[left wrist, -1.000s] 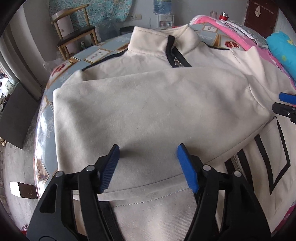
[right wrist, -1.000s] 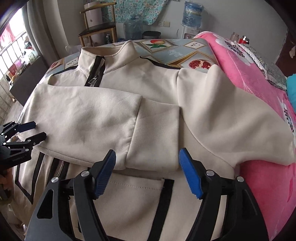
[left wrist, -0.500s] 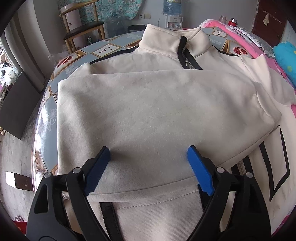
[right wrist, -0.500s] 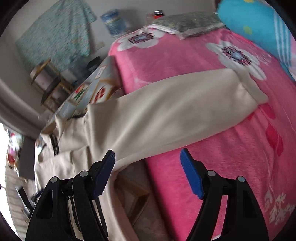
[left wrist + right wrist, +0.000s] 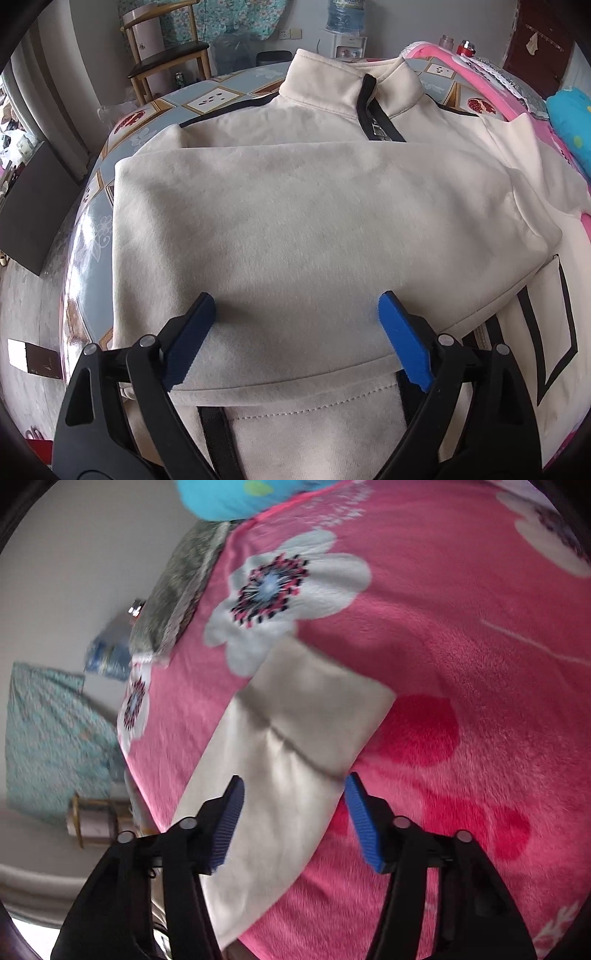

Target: Fold large clothes

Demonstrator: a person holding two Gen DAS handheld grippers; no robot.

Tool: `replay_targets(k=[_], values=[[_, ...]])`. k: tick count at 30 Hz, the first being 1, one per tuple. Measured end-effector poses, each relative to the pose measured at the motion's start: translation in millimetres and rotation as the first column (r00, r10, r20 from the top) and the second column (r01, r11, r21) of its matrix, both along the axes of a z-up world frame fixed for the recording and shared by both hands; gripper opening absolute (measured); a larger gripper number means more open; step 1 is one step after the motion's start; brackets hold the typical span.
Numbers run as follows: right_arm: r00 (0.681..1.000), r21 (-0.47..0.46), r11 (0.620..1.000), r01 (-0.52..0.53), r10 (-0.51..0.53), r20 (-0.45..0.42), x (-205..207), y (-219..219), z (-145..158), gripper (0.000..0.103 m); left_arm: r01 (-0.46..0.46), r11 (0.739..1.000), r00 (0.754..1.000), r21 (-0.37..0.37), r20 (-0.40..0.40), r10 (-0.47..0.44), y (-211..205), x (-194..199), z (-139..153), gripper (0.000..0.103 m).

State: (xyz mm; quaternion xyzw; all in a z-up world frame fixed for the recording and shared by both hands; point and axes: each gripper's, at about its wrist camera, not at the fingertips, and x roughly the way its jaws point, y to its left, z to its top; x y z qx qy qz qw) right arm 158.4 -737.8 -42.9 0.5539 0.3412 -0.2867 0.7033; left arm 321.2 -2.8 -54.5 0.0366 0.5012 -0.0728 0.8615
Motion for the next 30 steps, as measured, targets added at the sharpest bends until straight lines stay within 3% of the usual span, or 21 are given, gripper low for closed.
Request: replay_targets(k=[5, 9, 13, 18, 20, 24, 27, 30], values=[[1.0, 0.003, 1.0, 0.019, -0.019, -0.003, 3, -8, -19, 0.032, -0.009, 1.0, 1.0, 0.0, 0.0, 0.009, -1, 1, -1, 0.088], [1.0, -0.063, 0.998, -0.003, 0.002, -0.016, 5, -6, -13, 0.016, -0.003, 1.0, 1.0, 0.002, 0.002, 0.003, -1, 2, 0, 0.088], [0.999, -0.157, 0.987, -0.039, 0.04, 0.0, 7, 4, 15, 0.01, 0.002, 1.0, 1.0, 0.001, 0.001, -0.002, -1, 2, 0, 0.088], [0.991, -0.297, 0.947, -0.126, 0.135, 0.009, 17, 37, 75, 0.009, 0.002, 1.0, 1.0, -0.011, 0.006, -0.002, 1, 2, 1, 0.088], [0.981, -0.362, 0.915, -0.177, 0.196, 0.016, 25, 60, 105, 0.009, -0.003, 1.0, 1.0, -0.029, 0.009, 0.004, 4, 2, 3, 0.088], [0.938, -0.473, 0.833, -0.288, 0.345, 0.036, 41, 122, 164, 0.009, -0.014, 0.999, 1.0, -0.052, 0.016, 0.015, 12, 2, 7, 0.074], [0.878, -0.533, 0.759, -0.375, 0.474, 0.058, 56, 180, 201, 0.008, -0.023, 0.996, 0.999, -0.082, 0.02, 0.025, 21, 0, 9, 0.065], [0.797, -0.583, 0.674, -0.453, 0.6, 0.074, 72, 246, 233, 0.008, -0.033, 0.992, 0.999, -0.12, 0.01, 0.035, 32, -1, 9, 0.052]])
